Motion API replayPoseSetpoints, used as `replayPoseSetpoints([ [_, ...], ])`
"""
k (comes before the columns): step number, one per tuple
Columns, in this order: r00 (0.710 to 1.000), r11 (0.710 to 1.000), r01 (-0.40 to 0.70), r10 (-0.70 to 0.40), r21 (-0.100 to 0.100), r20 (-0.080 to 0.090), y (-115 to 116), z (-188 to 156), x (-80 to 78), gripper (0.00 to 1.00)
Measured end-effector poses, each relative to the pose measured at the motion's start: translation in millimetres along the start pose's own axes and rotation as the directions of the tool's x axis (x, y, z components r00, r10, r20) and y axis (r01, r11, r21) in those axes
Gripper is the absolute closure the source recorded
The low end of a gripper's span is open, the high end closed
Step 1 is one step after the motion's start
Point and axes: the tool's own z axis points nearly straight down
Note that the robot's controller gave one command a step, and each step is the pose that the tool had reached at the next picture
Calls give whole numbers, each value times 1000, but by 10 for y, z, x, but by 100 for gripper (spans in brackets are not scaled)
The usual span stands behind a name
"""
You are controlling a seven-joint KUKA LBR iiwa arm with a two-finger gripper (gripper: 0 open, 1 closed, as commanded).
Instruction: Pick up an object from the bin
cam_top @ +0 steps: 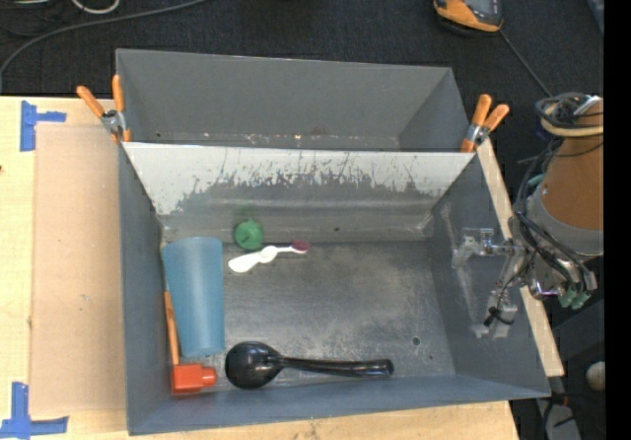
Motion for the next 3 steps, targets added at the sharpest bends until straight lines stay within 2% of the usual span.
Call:
replayPoseSetpoints([
  [1,1000,1000,6,-6,1,8,12,-44,-14,0],
  [2,1000,1000,23,-23,1,8,574,1338,75,0],
  [3,964,964,265,-265,9,15,918,907,-103,0],
])
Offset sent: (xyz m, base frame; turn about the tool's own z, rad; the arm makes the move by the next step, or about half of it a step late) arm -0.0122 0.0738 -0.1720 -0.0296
